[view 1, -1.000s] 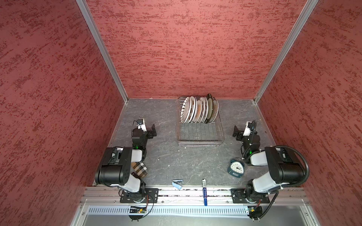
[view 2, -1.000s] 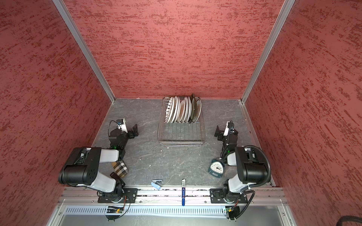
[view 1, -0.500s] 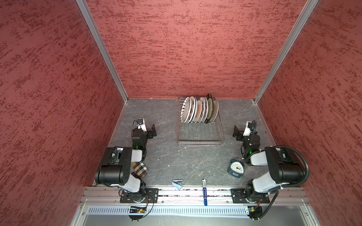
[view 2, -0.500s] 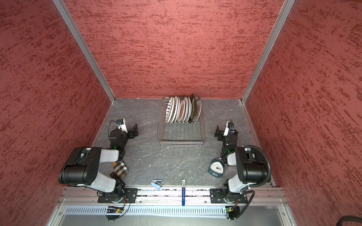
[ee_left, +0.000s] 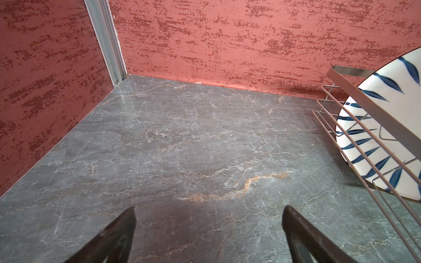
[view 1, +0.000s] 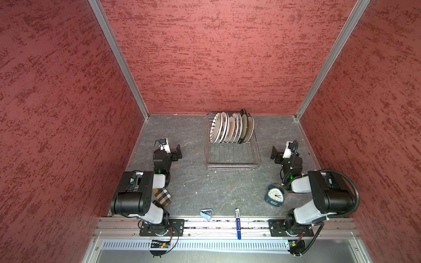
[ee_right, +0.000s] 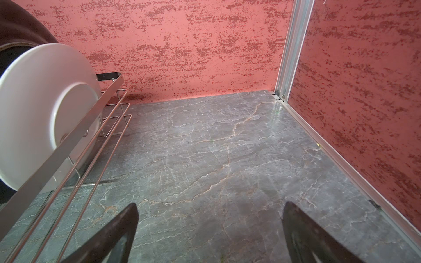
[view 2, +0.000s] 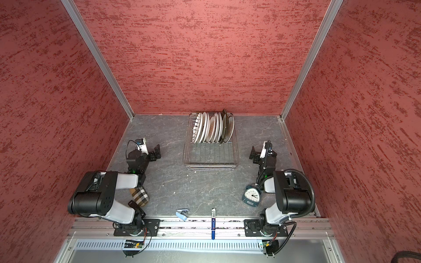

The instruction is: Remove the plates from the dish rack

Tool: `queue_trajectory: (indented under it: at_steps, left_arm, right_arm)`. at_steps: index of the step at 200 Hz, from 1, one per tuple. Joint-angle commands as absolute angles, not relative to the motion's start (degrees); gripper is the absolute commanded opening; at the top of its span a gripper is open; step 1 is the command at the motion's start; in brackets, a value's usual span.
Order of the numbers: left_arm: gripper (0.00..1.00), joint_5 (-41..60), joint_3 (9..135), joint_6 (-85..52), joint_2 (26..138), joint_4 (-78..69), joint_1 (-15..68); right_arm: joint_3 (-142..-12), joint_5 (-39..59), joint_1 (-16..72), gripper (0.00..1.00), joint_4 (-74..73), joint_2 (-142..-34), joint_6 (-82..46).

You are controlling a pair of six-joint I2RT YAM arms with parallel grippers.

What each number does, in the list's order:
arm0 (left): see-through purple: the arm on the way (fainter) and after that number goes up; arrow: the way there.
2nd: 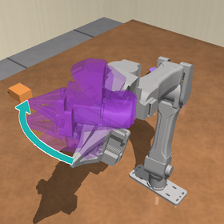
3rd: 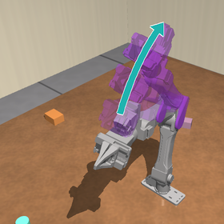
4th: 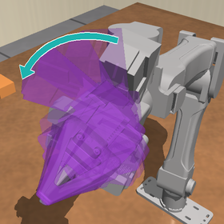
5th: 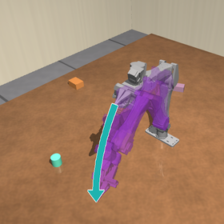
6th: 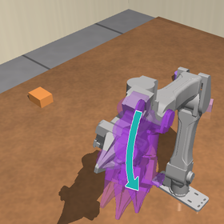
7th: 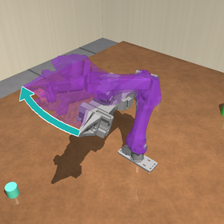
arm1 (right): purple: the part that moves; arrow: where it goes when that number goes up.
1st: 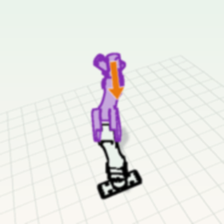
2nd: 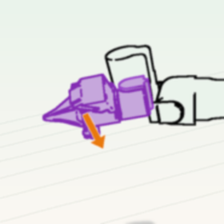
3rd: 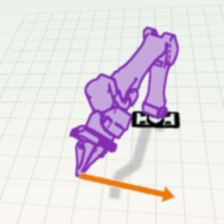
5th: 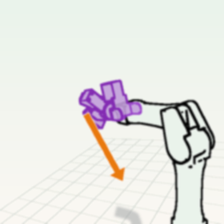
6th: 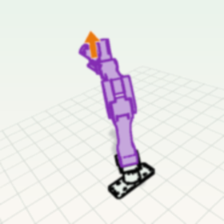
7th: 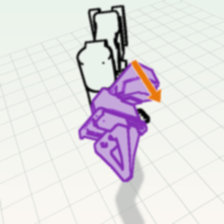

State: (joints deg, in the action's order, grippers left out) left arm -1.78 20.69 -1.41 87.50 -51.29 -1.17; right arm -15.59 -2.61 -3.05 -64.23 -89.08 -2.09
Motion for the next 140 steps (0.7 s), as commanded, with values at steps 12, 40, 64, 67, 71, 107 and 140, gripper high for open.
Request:
queue_trajectory:
  at_steps: [12,40,64,67,71,107,140]
  left_arm:
    - [1.0,-2.21,21.58,-0.42,87.98,-51.77,-1.05]
    - [0.99,-1.51,21.03,-0.24,87.9,-52.78,-1.12]
    - [0.99,-1.14,19.44,-0.07,86.31,-54.38,-0.9]
    - [0.99,-1.02,19.22,0.06,85.97,-54.48,-0.82]
    - [0.99,-0.78,18.83,0.35,85.5,-54.57,-0.64]
    - [1.0,-3.19,20.02,3.87,76.28,-45.27,2.71]
    - [0.99,-0.29,20.93,-0.76,62.16,-35.62,3.77]
  right_arm:
    - [-16.59,-1.87,-3.07,0.99,-64.97,-88.33,-1.14]
    - [-16.57,-2.55,-3.05,0.99,-64.32,-87.4,-1.36]
    - [-15.15,-2.41,-2.91,0.99,-62.99,-82.27,-0.97]
    - [-14.86,-2.52,-2.9,0.99,-62.67,-81.23,-1.03]
    - [-14.66,-2.82,-2.91,0.99,-62.13,-80.15,-1.12]
    - [-15.29,-3.88,-2.91,0.99,-53.19,-67.52,-4.25]
    - [-19.28,-1.76,-2.97,0.99,-42.86,-58.37,-14.46]
